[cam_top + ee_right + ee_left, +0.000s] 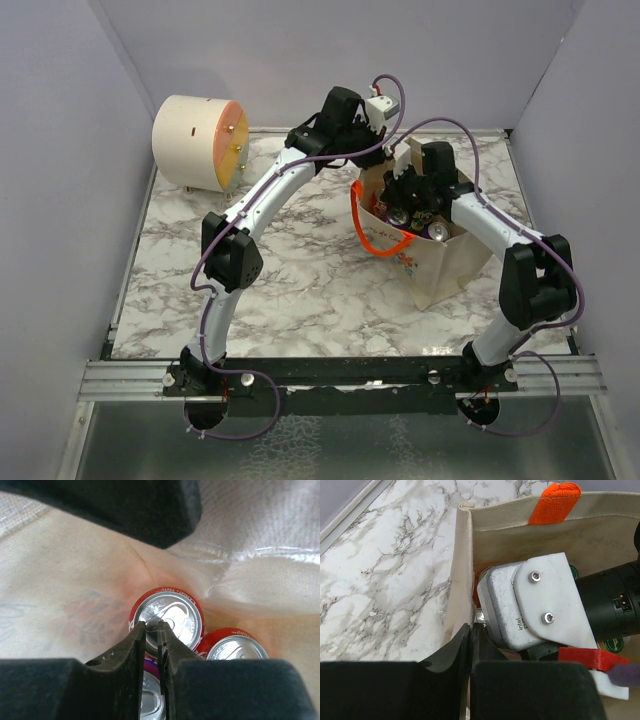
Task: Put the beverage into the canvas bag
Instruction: Place the drink in the canvas bag.
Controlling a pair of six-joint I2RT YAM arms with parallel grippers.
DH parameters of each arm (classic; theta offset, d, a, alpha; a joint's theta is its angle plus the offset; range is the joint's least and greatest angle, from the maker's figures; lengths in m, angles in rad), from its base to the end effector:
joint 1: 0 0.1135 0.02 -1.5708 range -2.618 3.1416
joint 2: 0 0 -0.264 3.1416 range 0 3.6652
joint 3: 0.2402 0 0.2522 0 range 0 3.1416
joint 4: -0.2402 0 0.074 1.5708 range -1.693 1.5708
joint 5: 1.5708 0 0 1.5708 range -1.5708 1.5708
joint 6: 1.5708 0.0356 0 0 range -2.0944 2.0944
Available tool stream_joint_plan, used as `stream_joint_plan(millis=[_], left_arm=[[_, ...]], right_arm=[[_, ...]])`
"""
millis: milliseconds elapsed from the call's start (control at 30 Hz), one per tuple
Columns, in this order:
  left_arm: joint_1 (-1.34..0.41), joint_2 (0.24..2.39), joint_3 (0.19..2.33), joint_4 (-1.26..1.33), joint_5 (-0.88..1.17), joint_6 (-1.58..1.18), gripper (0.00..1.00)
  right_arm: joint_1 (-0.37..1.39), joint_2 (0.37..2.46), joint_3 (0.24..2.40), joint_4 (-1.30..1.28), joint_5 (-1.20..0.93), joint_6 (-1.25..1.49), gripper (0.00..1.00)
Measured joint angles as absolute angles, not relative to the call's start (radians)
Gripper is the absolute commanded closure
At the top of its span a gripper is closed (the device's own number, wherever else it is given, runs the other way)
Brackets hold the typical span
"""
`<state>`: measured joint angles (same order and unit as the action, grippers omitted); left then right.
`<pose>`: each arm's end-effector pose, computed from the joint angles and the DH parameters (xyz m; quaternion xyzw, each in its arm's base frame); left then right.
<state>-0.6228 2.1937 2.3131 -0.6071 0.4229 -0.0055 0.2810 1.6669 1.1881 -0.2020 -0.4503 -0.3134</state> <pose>0.4010 -0.3059 0.3668 0.3576 0.7654 -0.3268 0.4237 0.3539 0.1183 0.2499 -0.3495 0.8131 0.1947 0.4228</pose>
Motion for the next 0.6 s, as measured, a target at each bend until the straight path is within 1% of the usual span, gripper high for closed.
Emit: stream_joint_plan(millis=[300,600], left_arm=[[-0.624,2.194,2.313,-0.597,0.407,-0.004,1.00],[-0.629,2.194,2.313,-0.593,0.407,-0.013,1.00]], right_arm=[[0.290,1.646,1.248,-0.316,-0.456,-0.283,0.77],[0.273,1.533,1.263,-0.350,-0.448,-0.274,0.77]])
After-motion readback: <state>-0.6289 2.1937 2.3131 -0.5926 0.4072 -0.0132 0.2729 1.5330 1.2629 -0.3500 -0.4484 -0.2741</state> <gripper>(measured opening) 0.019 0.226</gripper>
